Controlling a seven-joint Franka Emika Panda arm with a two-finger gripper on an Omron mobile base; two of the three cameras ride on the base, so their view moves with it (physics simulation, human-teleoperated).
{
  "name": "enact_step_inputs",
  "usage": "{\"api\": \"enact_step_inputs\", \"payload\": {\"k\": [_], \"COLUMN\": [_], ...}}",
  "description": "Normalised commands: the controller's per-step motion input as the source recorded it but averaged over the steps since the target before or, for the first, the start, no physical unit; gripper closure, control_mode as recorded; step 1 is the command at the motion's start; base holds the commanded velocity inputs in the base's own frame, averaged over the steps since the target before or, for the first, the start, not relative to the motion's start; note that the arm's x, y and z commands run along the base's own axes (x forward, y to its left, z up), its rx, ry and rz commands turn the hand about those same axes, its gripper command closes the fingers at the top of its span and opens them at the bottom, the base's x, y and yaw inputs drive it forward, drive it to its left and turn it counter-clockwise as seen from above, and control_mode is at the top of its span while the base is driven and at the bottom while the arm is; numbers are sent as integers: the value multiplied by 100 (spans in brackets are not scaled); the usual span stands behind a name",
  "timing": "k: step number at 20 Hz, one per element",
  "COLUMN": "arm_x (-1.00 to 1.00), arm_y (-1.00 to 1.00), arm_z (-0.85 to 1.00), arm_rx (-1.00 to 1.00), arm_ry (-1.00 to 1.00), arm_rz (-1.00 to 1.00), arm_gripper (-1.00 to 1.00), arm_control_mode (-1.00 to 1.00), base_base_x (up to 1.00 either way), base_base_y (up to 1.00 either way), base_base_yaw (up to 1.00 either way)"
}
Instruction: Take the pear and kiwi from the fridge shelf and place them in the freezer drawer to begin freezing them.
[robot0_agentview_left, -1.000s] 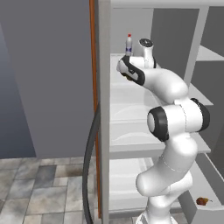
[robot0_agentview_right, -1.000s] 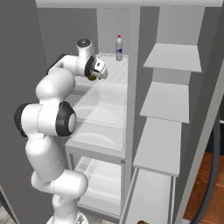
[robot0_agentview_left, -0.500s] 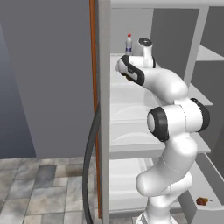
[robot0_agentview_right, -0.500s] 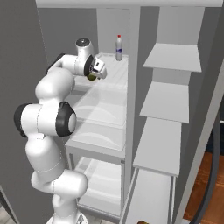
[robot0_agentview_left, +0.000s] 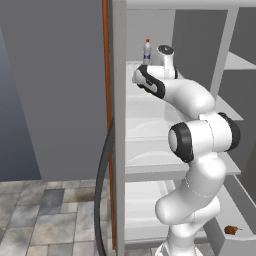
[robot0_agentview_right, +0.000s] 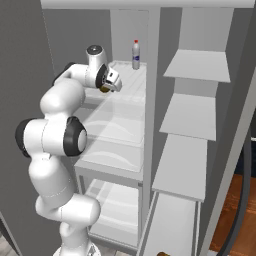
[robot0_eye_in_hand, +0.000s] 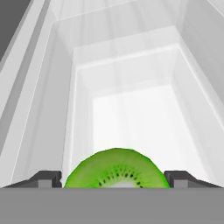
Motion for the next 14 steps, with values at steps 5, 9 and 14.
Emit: {"api": "enact_step_inputs", "payload": {"k": [5,9,14], "arm_x": [-13,-11,-48], "arm_y": [15,8,-3], "arm_z": [-11,0,10], "arm_rx": [0,0,0], "arm_ry": [0,-7,-21], "arm_rz": [0,0,0], "arm_gripper": [100,100,100], "arm_control_mode": [-100,-100,-100], "base_base_x": [0,0,0], "base_base_y": [0,0,0], "base_base_yaw": [0,0,0]}}
